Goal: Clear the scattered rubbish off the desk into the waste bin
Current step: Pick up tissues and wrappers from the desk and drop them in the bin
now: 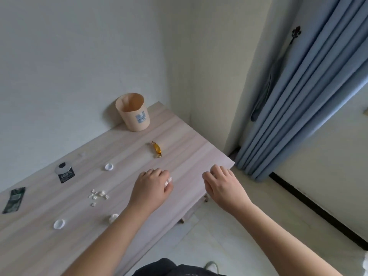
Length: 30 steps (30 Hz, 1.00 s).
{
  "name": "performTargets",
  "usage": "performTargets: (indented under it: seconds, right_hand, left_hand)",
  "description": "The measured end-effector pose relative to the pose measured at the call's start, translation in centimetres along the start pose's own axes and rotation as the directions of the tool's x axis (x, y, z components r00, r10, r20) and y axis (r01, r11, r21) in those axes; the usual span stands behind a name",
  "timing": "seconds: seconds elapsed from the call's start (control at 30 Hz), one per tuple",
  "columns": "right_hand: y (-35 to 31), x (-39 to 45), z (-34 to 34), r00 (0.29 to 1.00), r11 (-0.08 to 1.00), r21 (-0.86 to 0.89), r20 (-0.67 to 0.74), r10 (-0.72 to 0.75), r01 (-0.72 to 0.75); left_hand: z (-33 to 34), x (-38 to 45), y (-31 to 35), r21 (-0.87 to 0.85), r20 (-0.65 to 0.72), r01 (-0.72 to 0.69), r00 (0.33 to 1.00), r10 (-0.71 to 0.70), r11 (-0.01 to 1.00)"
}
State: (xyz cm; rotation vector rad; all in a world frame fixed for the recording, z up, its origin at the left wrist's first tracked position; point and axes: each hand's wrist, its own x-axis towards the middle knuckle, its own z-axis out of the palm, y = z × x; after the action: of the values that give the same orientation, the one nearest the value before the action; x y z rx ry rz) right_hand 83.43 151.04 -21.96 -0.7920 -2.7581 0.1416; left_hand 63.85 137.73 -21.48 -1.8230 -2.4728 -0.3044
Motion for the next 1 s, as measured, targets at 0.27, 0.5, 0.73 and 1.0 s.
performTargets:
  seconds: [0.27,0.5,0.73,1.0]
  right_hand:
    - [-2.4,11.2,3.5,0.978,0.977,0.055,0.032,-0.206,0.204]
    - [-3.5,20.2,3.4,0.947,0.952,0.057,0.103,-0.304,0.300]
    - [-4.1,29.7,5.5,0.923,0.928,0.085,0.104,-0.370,0.362]
    - [-6.1,42.9,10.5,0.854,0.868,0.104,0.154,-0.497,0.486]
  left_hand:
    - [-0.3,3.6,-5.6,0.006,-0.060,0.162,0.985,-0.161,0.987]
    - [-1.3,9.4,-11.3,-0.076,-0.179,0.126,0.974,-0.138,0.989]
    - [-1.8,13.9,-16.5,-0.014,-0.185,0.259,0.948,-0.257,0.966]
    - [-0.1,17.0,-18.9,0.012,-0.181,0.436,0.886,-0.427,0.900]
